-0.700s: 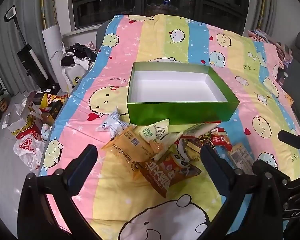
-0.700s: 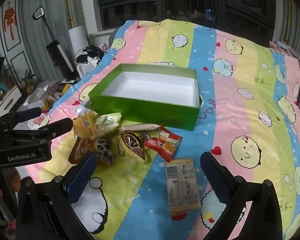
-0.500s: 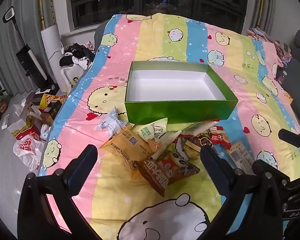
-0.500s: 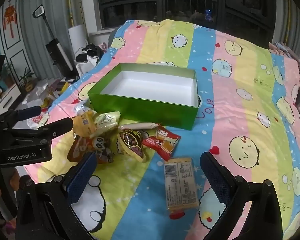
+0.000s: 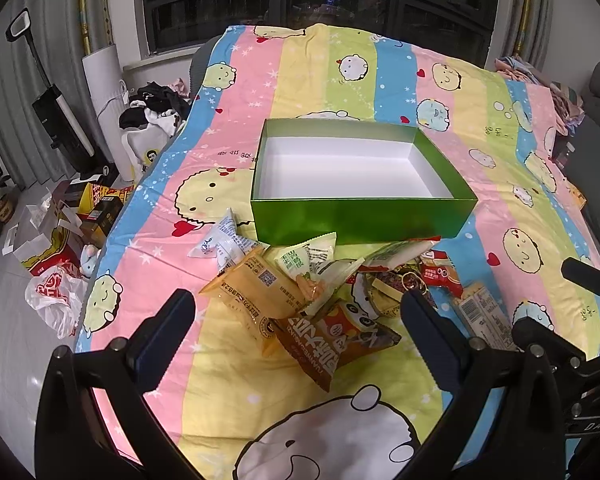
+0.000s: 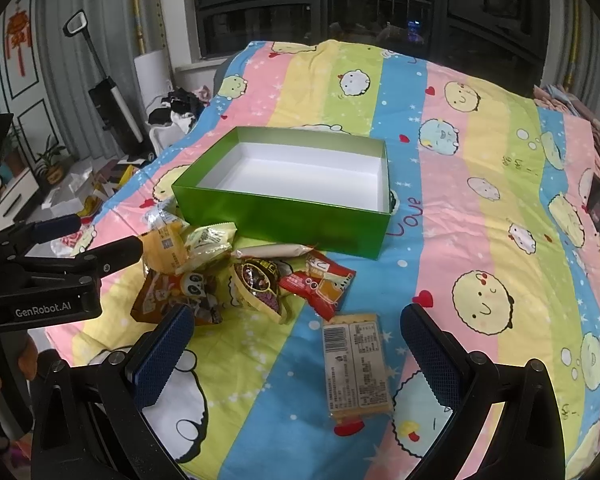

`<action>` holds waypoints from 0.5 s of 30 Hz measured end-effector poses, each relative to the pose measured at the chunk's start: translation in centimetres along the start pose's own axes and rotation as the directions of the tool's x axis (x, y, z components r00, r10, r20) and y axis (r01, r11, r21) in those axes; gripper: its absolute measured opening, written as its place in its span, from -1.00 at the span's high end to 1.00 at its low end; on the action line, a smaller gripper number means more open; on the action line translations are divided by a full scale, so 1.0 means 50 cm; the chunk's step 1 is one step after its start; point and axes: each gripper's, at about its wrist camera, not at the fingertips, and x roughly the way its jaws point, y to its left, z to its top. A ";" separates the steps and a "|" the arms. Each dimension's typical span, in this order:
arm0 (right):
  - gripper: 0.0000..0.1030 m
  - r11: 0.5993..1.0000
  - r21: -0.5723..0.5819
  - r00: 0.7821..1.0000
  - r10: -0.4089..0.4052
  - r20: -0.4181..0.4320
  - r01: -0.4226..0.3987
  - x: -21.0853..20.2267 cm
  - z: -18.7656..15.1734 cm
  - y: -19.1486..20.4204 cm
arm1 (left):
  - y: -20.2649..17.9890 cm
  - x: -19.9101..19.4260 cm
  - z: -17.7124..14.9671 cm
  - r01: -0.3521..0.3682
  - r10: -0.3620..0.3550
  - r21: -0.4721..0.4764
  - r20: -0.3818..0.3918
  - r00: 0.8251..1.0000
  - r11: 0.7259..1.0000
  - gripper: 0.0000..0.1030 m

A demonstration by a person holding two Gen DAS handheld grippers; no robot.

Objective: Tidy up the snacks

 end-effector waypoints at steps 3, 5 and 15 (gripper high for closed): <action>-0.99 1.000 0.002 1.000 -0.001 0.002 0.001 0.000 -0.001 -0.002 | 0.001 0.000 -0.001 0.000 0.000 0.003 0.007 1.000 1.000 -0.99; -0.99 1.000 0.003 1.000 -0.001 0.001 0.001 0.000 -0.002 -0.002 | 0.000 0.001 -0.001 0.000 0.000 0.004 0.004 1.000 1.000 -0.99; -0.99 1.000 0.009 1.000 0.000 -0.003 0.000 0.001 -0.008 -0.009 | -0.008 0.007 -0.004 0.026 -0.026 0.004 -0.024 0.999 1.000 -0.99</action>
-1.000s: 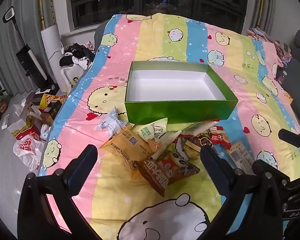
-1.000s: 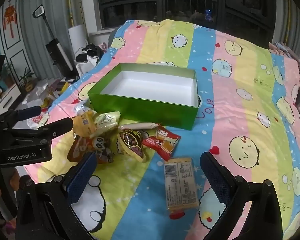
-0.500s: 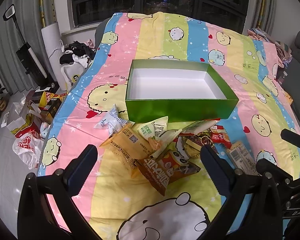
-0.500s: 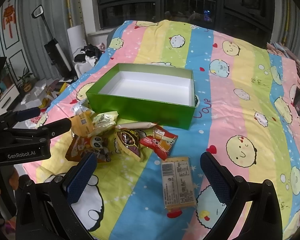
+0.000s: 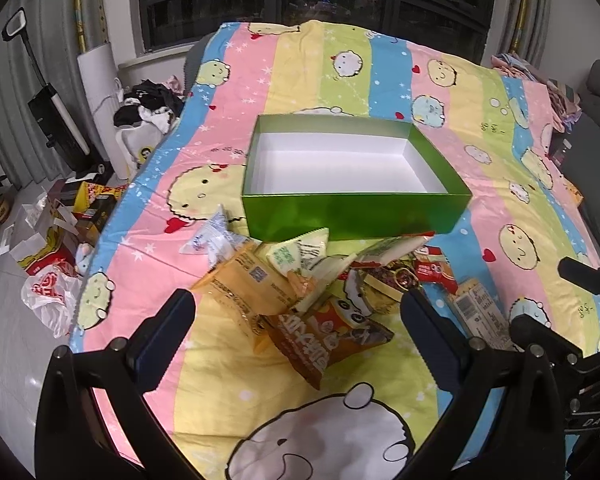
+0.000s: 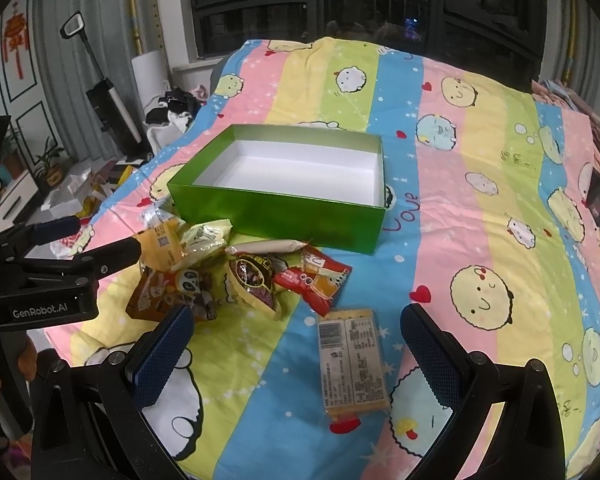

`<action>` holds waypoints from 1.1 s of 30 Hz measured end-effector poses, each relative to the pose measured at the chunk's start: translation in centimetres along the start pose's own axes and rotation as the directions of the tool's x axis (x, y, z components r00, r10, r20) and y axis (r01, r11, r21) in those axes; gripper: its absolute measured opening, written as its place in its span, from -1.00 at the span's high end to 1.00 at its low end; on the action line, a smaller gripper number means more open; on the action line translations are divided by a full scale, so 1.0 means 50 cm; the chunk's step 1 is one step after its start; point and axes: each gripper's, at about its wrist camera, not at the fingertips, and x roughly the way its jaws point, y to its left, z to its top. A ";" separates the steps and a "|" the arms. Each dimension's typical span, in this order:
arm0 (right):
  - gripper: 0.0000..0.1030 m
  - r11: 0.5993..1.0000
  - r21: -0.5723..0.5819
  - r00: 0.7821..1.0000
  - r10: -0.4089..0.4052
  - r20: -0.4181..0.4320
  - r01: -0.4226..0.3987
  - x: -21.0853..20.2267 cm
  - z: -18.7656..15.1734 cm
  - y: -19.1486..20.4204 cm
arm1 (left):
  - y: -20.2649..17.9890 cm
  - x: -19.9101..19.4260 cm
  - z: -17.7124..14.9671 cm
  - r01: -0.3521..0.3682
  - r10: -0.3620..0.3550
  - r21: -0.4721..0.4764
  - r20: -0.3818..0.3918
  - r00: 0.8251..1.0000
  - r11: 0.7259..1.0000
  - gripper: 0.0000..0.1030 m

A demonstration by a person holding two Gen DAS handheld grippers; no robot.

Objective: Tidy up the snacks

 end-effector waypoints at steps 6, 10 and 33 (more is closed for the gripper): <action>-0.99 1.000 0.027 1.000 0.003 -0.022 -0.002 0.011 -0.016 -0.018 | -0.018 0.007 -0.005 0.068 -0.068 -0.001 -0.012 0.998 0.998 -0.99; -0.99 0.999 0.046 1.000 -0.001 -0.029 0.002 0.015 -0.025 -0.032 | -0.027 0.012 -0.007 0.133 -0.134 -0.023 -0.032 0.990 0.991 -0.99; -0.99 0.988 0.154 0.995 0.000 -0.098 0.015 0.052 -0.109 -0.147 | -0.167 0.085 -0.028 0.329 -0.317 0.032 -0.197 0.928 0.944 -0.99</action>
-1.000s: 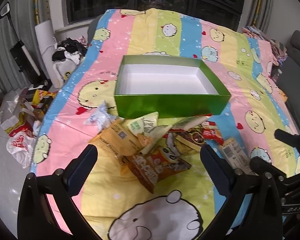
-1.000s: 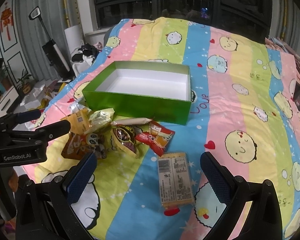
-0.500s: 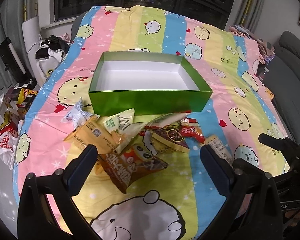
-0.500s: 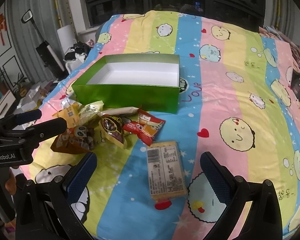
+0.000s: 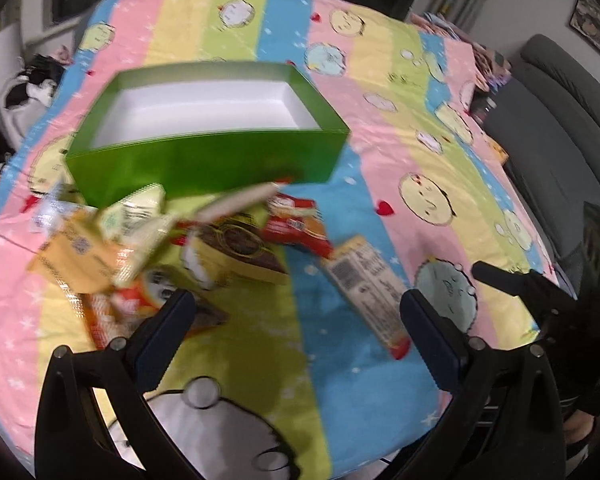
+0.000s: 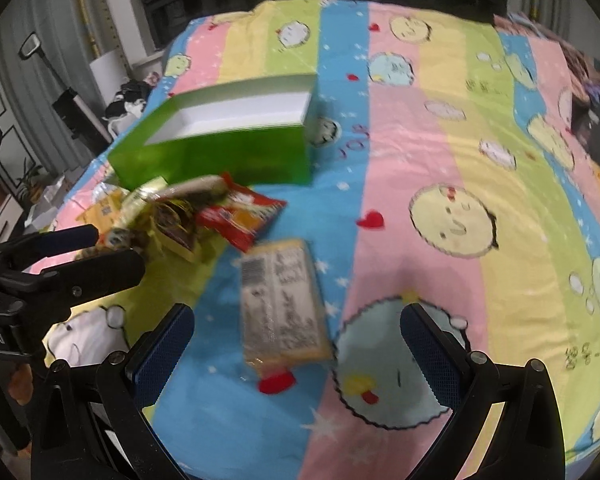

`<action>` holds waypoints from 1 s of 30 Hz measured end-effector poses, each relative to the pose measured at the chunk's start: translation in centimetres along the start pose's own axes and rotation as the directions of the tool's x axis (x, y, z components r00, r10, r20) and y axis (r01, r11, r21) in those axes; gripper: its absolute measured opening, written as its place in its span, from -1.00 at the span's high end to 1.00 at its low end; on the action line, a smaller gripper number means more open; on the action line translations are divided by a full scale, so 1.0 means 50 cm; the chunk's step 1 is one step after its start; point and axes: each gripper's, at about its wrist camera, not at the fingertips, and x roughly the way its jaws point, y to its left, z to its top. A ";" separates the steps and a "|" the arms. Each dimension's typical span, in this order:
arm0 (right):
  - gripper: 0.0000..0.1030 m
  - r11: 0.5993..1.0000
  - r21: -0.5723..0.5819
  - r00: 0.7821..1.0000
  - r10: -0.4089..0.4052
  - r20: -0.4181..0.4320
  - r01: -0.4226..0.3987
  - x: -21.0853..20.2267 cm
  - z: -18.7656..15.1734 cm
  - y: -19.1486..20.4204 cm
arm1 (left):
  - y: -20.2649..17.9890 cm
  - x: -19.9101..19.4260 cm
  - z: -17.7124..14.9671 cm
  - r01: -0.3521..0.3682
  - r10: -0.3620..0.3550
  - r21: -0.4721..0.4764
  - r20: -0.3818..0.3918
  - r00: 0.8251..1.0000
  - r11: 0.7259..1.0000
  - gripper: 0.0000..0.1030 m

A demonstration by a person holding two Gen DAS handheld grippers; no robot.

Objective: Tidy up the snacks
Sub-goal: 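Reach the left gripper to the beige biscuit packet and grasp it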

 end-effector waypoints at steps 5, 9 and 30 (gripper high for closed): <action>-0.99 0.999 0.023 0.999 0.031 -0.027 -0.031 0.018 -0.028 -0.037 | -0.030 0.038 0.000 0.093 -0.093 -0.004 -0.030 0.995 0.996 -0.95; -0.99 0.997 0.037 0.997 0.064 -0.040 -0.063 0.036 -0.045 -0.055 | -0.048 0.075 -0.002 0.121 -0.122 -0.021 -0.074 0.990 0.992 -0.80; -0.11 0.995 -0.037 0.995 0.090 -0.050 -0.092 0.079 -0.053 -0.003 | -0.068 0.150 -0.019 0.184 -0.187 -0.034 -0.136 0.973 0.982 0.24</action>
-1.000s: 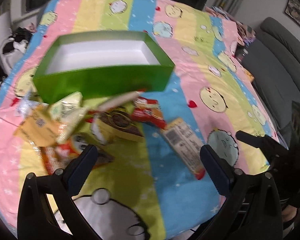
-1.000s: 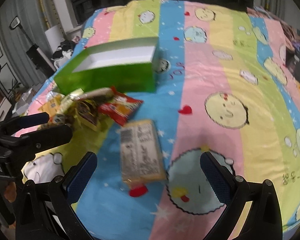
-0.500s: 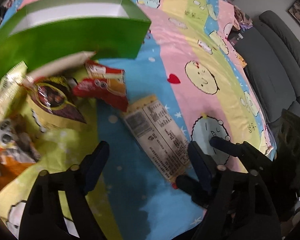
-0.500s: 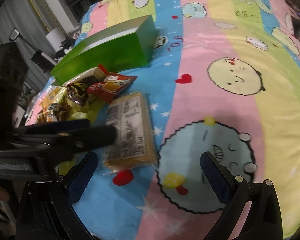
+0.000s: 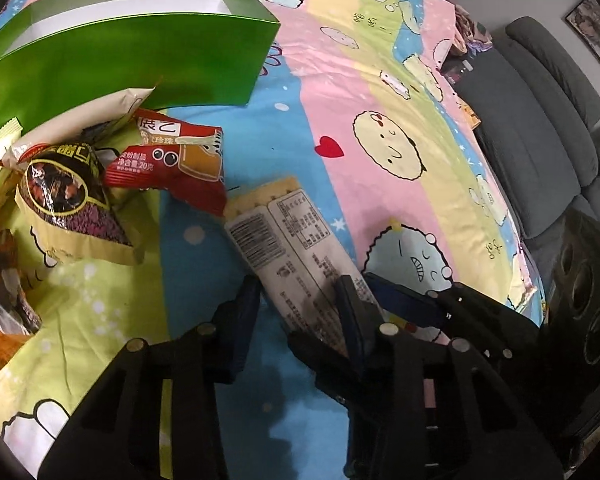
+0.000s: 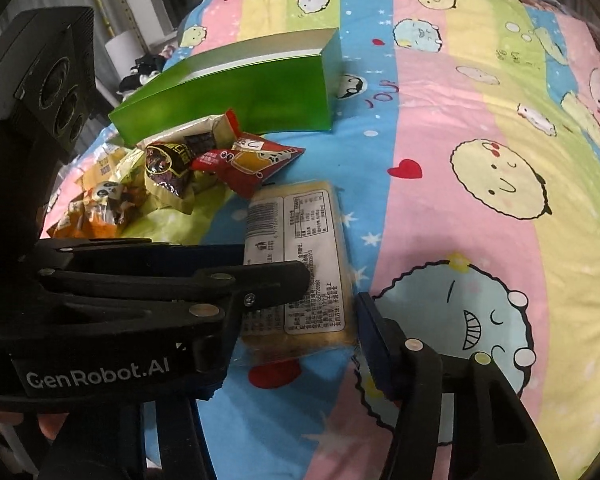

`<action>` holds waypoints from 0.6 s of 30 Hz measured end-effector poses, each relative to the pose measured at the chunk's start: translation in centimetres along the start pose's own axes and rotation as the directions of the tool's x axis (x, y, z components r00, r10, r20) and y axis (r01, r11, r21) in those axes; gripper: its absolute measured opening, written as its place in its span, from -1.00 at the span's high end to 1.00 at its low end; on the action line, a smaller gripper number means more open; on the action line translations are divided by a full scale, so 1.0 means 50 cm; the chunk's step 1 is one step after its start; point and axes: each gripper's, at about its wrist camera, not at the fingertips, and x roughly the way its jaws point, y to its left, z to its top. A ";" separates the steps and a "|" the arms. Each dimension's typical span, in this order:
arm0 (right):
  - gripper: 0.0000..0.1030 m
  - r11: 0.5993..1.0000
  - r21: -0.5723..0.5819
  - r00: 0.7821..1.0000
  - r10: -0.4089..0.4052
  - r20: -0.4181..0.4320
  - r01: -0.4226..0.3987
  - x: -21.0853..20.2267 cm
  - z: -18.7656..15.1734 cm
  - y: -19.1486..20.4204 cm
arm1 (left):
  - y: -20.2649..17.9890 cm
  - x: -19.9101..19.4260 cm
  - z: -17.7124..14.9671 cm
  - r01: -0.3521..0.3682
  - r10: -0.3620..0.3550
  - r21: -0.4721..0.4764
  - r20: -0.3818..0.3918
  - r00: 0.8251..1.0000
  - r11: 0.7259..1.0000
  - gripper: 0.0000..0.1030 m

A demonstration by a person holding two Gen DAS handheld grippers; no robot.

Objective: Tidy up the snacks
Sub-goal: 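Reach the left gripper to the beige biscuit packet and grasp it, then carry the biscuit packet with the left gripper into the green box and release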

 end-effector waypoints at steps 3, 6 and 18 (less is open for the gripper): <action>-0.07 1.000 0.004 1.000 -0.007 0.005 0.007 -0.003 -0.002 0.000 | 0.000 -0.002 -0.003 0.012 -0.012 0.002 0.002 1.000 1.000 0.28; -0.06 1.000 0.014 1.000 -0.022 0.015 0.022 -0.012 -0.003 0.004 | -0.006 -0.014 -0.008 0.019 -0.019 0.015 0.012 1.000 1.000 0.40; -0.06 0.998 -0.032 0.988 -0.055 0.142 0.060 -0.106 0.035 0.048 | -0.041 -0.118 0.009 0.054 -0.064 0.066 0.153 0.986 0.996 0.44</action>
